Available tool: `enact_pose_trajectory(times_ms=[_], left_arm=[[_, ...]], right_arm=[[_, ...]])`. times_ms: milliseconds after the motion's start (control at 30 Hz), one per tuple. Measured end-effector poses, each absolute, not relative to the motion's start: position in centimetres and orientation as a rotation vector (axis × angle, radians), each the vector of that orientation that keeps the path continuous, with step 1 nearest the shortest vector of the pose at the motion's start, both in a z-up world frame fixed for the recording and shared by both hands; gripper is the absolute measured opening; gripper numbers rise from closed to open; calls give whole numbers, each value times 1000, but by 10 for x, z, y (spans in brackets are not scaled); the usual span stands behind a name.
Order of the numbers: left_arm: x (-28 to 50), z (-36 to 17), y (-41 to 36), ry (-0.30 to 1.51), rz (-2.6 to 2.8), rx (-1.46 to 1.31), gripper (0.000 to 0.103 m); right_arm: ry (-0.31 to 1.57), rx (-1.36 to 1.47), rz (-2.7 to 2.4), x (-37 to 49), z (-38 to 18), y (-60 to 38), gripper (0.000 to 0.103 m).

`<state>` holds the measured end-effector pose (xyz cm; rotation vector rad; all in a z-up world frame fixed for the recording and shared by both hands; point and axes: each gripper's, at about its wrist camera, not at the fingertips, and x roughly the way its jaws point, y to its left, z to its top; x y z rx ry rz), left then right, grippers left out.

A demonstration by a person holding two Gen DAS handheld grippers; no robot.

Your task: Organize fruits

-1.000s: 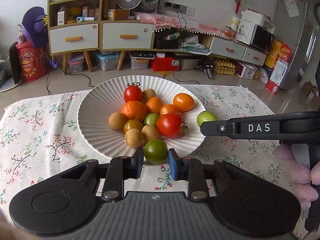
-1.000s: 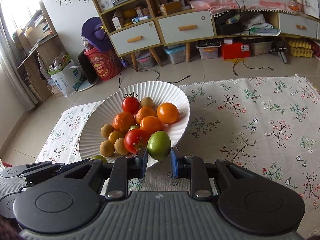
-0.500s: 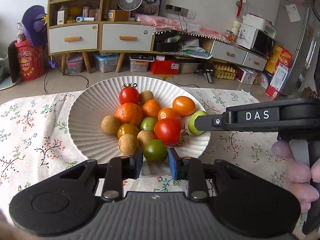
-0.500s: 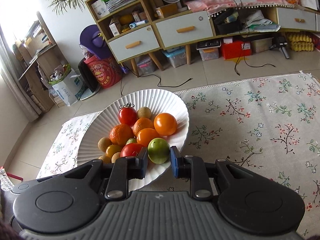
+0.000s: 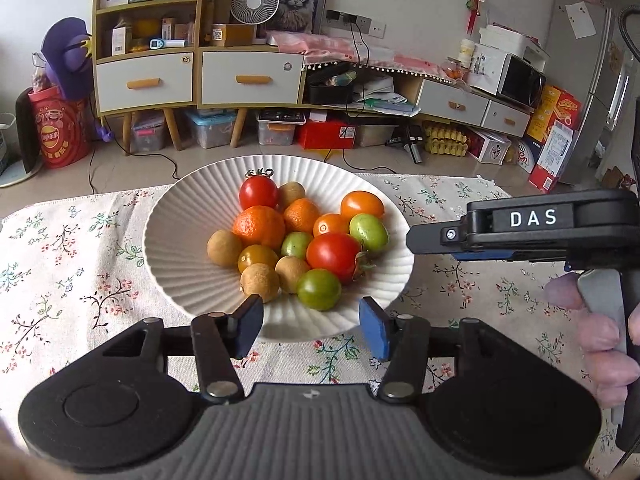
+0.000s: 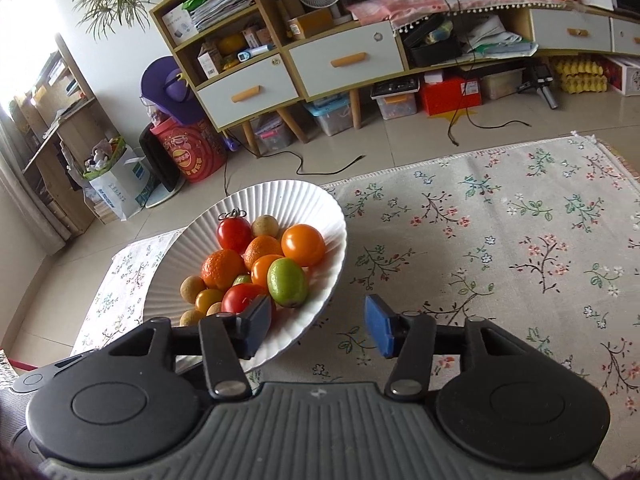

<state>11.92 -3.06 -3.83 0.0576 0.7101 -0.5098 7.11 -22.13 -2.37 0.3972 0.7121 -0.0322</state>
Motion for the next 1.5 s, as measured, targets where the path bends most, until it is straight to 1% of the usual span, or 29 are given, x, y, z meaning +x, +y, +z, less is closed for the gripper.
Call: enact_pose_trajectory(times_ms=[67,100,133,200,267,333,367,433,467,633,733,867,1000,1067,1133,1233,1500], left_arm=[[115,-36,-28,703,-507,71,51],[113,-35,-27,710,-497,74,57],[112,-34,-25,718,-487,71,60],[108,-34,-22,732,-470,58,63],[103,-31,-21,748,-443,56,67],[98,-28,-19,758,-404,58,76],[96,-27,-18,767,-385,60,78],[91,-25,-16,793,-343,63,80],[89,-24,-14,806,-326,63,81],[70,-26,-2,860,-244,26,92],[61,-23,3,878,-223,15,95],[50,-17,5,886,-204,30,95],[40,-14,5,901,-195,26,95],[37,-13,2,903,-198,38,95],[34,-10,0,894,-194,47,95],[33,-3,-1,875,-190,39,95],[34,1,1,838,-140,42,95]], right_arm=[[708,382,-46,66,-21,-223,60],[706,376,-53,63,-20,-224,64],[703,368,-62,59,-19,-225,68],[704,353,-73,54,-17,-224,72],[707,342,-81,49,-14,-222,76],[711,326,-87,43,-11,-219,81],[713,316,-87,40,-10,-217,82],[721,283,-91,34,-7,-212,88],[726,263,-98,30,-5,-210,89],[758,169,-128,16,-5,-197,95],[787,170,-143,11,-10,-193,96],[857,155,-170,3,-17,-185,96],[898,161,-216,-14,-13,-179,97],[886,172,-214,-21,-8,-176,98],[861,139,-216,-25,-4,-169,102],[852,77,-209,-23,-3,-161,102],[863,100,-204,-18,-5,-163,102]])
